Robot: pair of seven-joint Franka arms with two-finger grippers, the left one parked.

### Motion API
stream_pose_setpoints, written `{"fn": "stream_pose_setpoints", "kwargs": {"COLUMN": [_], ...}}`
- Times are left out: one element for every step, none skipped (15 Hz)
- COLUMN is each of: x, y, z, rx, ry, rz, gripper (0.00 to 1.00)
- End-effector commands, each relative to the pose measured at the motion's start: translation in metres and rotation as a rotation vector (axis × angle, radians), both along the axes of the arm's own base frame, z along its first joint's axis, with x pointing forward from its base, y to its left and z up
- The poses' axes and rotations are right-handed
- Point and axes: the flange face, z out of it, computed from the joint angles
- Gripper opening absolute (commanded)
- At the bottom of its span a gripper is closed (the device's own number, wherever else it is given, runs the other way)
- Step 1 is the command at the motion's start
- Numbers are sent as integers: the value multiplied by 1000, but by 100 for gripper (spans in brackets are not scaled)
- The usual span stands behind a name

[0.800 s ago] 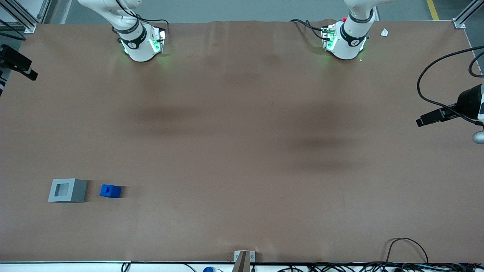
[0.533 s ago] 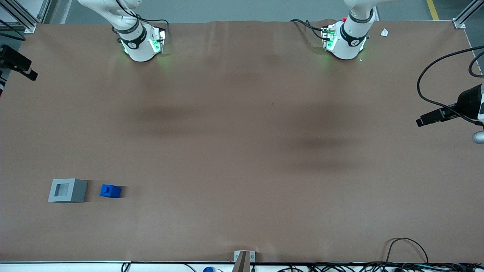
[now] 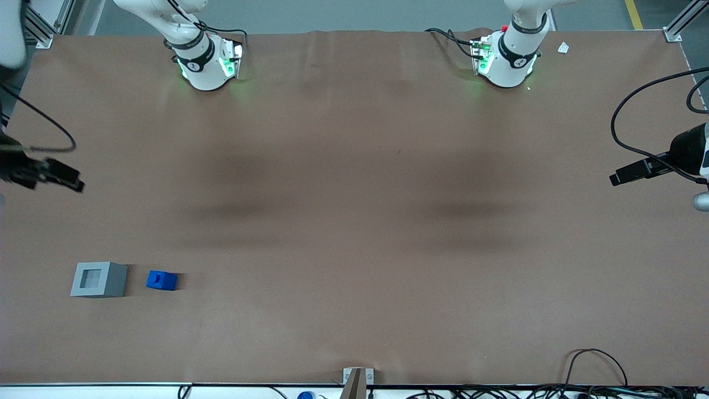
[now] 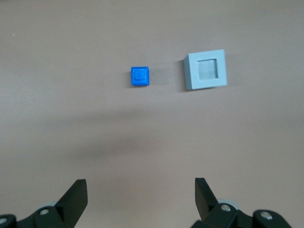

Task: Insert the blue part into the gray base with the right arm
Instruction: 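Move the open right gripper down over the blue block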

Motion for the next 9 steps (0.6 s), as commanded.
{"fn": "stream_pose_setpoints", "kwargs": {"x": [33,44,54,63,70,76,82,87,92], "y": [3,2,2,1,4,8,20,25,25], "z": [-53,-78,-103,-125,-142,-158,-175,-191,-210], "rx": [-6,-7,-9,-8,-7,-6,-9,-9,-10], "ry": [21,27,29,23,15,12,5,-1,-10], "rz": [-10,-9,-8,-13,-27,-55,-62,-63,-65], "gripper": [100,100,100,100,100,100,100,100,100]}}
